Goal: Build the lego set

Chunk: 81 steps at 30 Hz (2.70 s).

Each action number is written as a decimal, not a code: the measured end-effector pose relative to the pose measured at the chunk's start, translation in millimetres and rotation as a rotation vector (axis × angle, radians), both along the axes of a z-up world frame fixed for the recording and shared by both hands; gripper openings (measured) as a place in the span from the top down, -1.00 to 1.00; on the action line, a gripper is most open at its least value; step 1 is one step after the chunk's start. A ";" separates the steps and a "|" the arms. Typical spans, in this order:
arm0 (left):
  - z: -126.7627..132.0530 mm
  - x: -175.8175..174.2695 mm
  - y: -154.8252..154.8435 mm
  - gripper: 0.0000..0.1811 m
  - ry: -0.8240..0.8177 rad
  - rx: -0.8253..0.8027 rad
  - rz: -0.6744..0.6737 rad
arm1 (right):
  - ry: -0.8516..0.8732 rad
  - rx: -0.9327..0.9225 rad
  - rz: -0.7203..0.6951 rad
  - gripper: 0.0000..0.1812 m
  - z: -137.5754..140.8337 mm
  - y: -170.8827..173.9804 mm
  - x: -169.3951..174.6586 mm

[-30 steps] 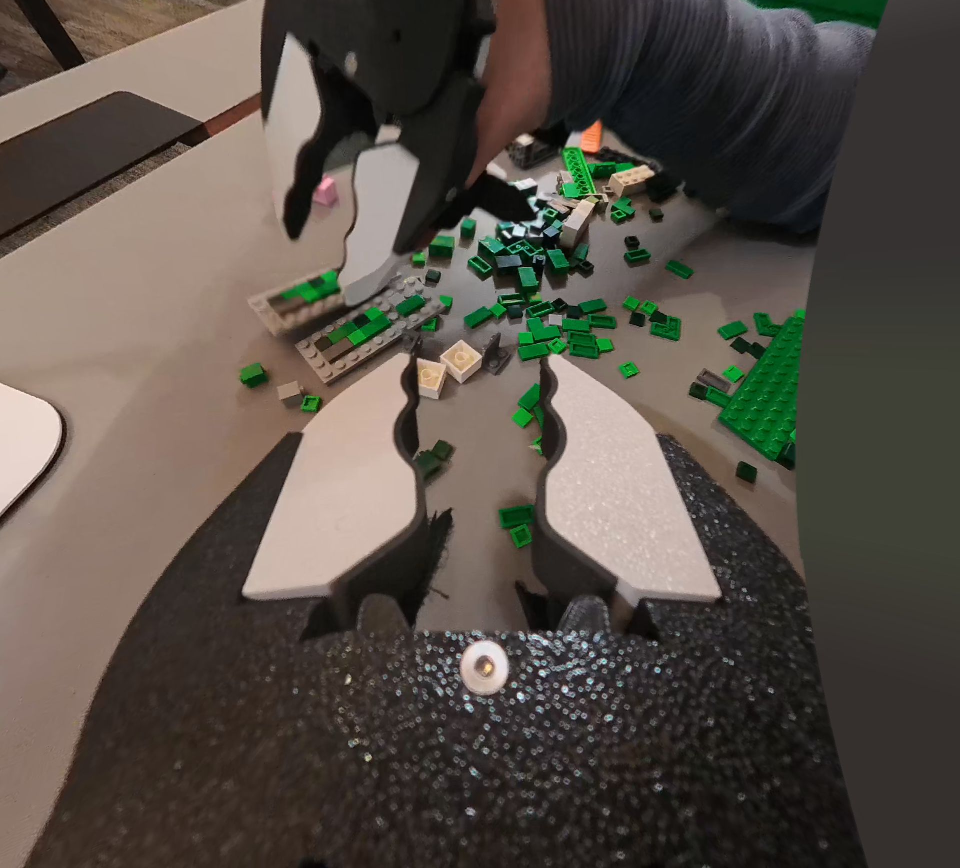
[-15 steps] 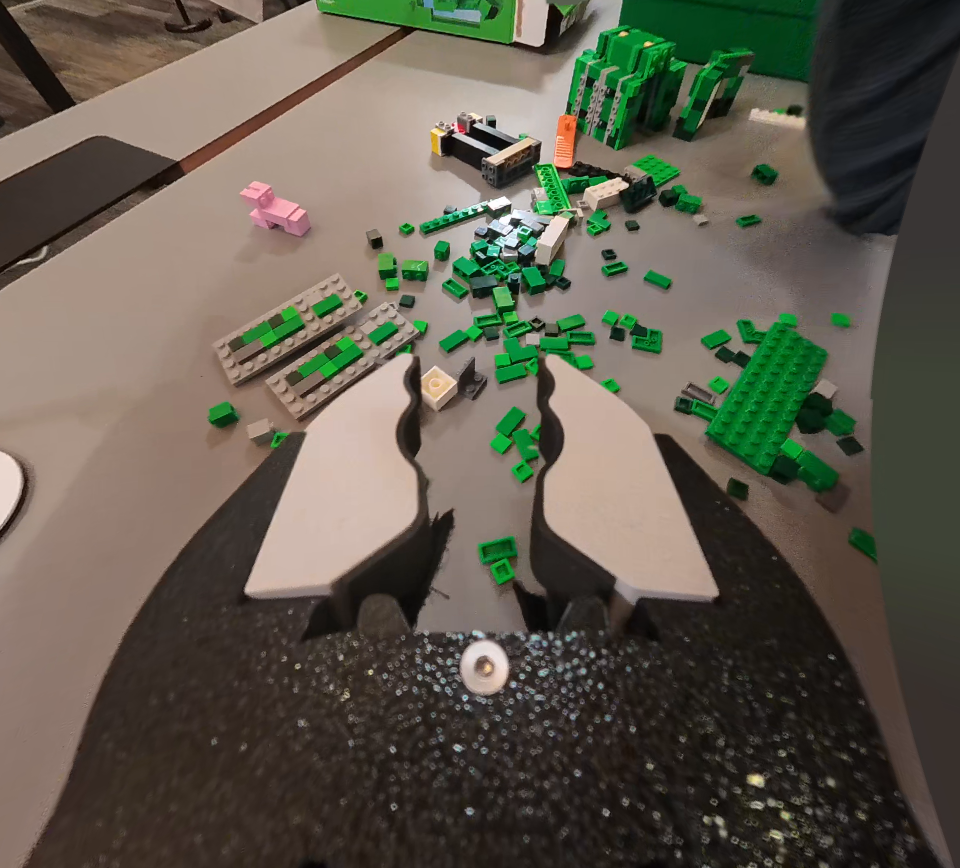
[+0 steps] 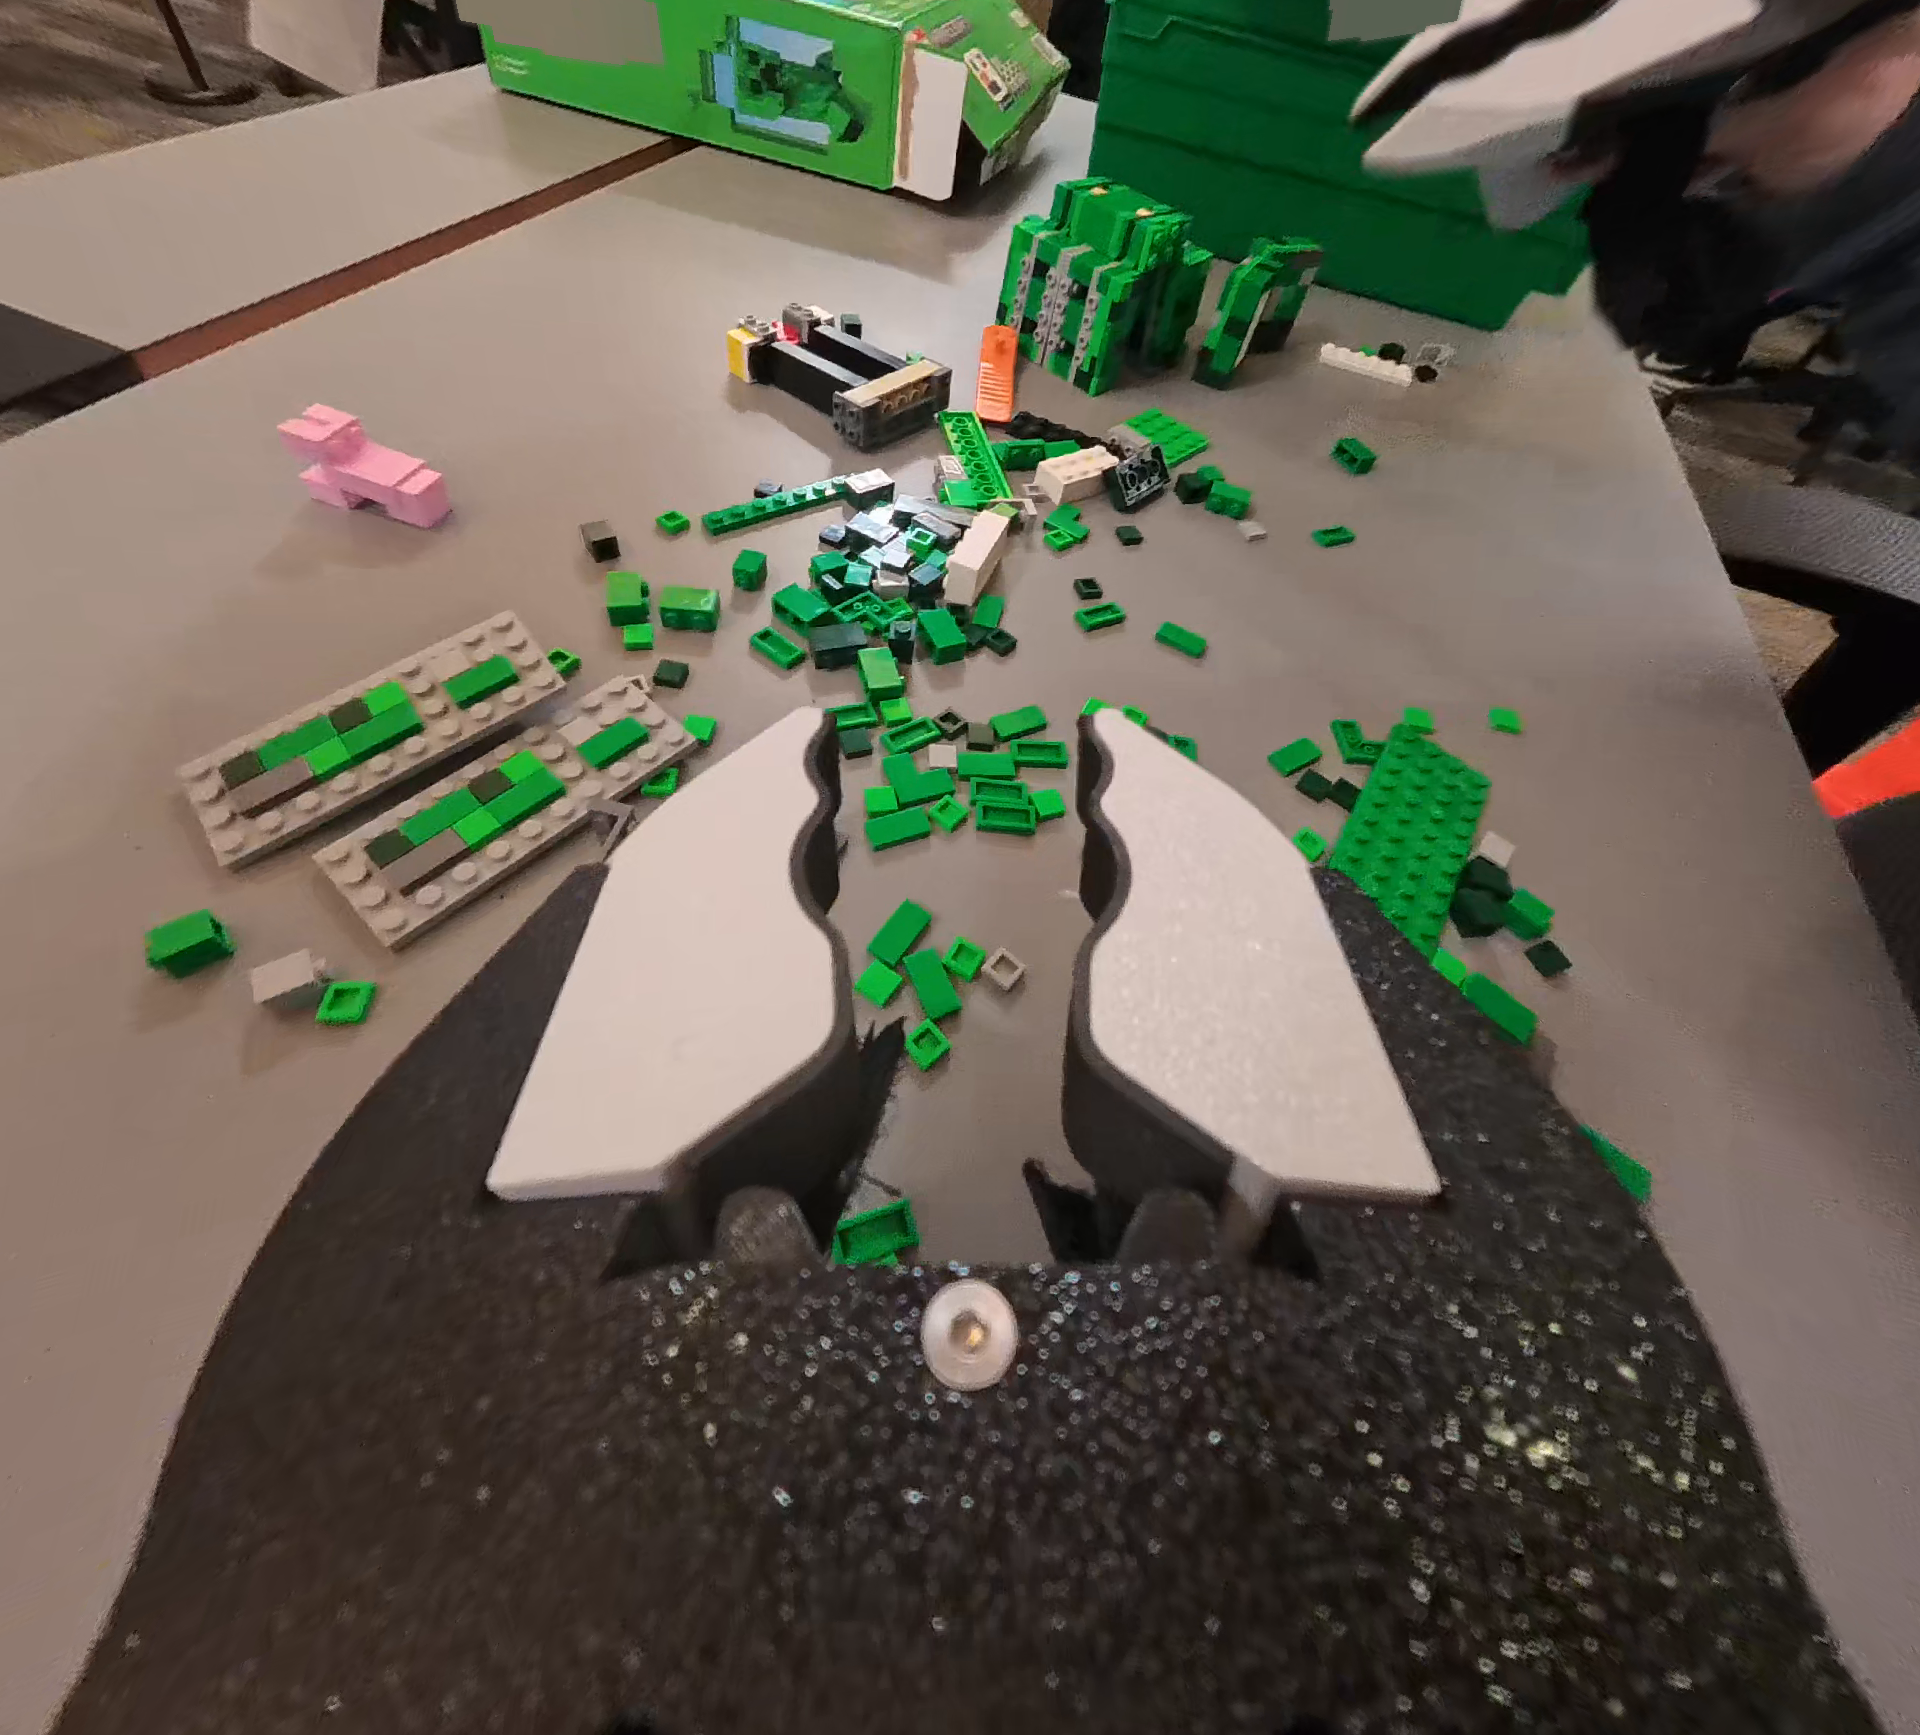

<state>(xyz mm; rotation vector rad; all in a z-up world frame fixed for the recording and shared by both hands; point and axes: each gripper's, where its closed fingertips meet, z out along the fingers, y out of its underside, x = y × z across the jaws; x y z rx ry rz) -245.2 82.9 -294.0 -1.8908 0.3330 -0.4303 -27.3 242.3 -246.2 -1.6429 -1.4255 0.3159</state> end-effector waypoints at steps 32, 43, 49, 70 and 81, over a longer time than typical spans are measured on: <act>10.4 37.9 5.8 0.67 0.096 0.097 -0.071 | -0.307 -0.269 -0.328 0.54 -91.4 38.0 123.8; 15.5 11.4 11.5 0.61 0.112 0.148 0.092 | -0.176 -0.237 0.291 0.52 -75.6 -34.1 -33.8; 15.9 -2.6 12.2 0.59 0.125 0.171 0.175 | 0.094 -0.070 0.496 0.54 -48.9 -70.8 -135.2; 18.1 -22.4 13.9 0.73 0.094 0.264 0.278 | 0.426 0.043 0.408 0.62 -43.4 -69.2 -148.9; 43.9 -51.8 -1.3 1.00 0.141 0.463 0.447 | 0.596 0.252 0.377 1.00 -19.0 -65.6 -136.4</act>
